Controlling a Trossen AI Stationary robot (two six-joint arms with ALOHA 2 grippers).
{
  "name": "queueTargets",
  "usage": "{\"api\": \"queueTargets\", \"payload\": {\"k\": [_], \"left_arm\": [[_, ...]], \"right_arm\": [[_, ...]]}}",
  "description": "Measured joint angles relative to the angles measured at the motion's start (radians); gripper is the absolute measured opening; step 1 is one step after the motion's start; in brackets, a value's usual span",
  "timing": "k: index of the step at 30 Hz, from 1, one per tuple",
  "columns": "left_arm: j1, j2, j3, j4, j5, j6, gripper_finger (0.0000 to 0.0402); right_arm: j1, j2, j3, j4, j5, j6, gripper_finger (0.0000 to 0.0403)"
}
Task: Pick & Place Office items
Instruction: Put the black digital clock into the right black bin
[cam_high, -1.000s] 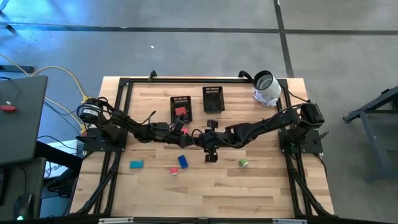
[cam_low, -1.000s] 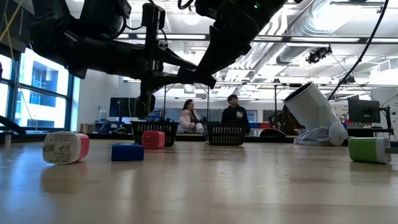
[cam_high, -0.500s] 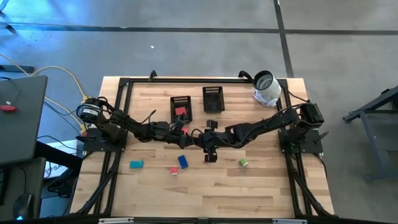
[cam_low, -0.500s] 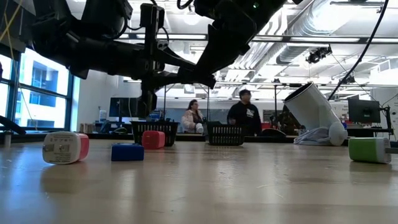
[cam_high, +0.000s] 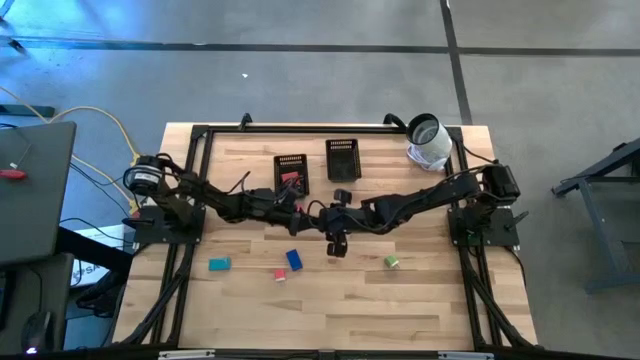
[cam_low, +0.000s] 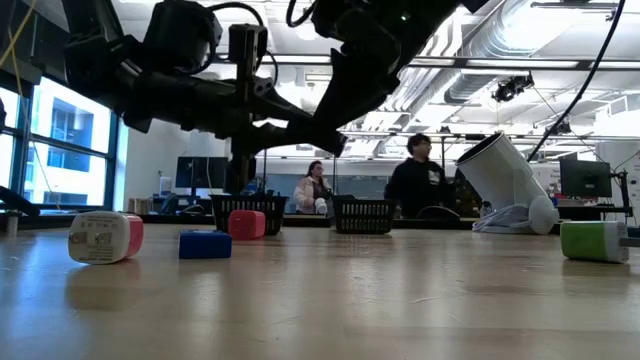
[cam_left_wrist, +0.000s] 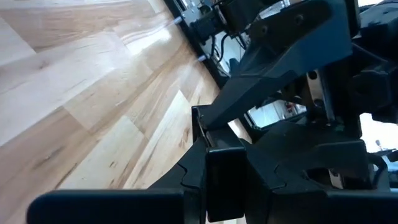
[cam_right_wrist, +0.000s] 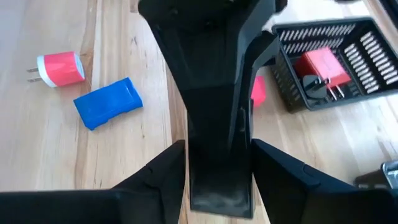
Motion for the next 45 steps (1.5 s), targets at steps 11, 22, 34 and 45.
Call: {"api": "queueTargets", "payload": {"k": [11, 22, 34, 45], "left_arm": [[0.073, 0.000, -0.001, -0.015, 0.090, 0.061, 0.0049], [0.235, 0.001, -0.001, -0.070, 0.193, 0.214, 0.0049], [0.271, 0.001, 0.170, -0.113, 0.394, 0.356, 0.0049], [0.253, 0.001, 0.472, -0.750, 0.149, 0.791, 0.0049]], "right_arm": [[-0.037, 0.000, 0.001, -0.101, -0.022, 0.085, 0.0280], [-0.041, 0.000, 0.001, -0.298, -0.016, 0.170, 0.0330], [-0.026, 0.000, 0.001, -0.280, -0.019, 0.183, 0.0314], [-0.027, -0.002, -0.046, -0.379, -0.012, 0.258, 0.0313]]}}
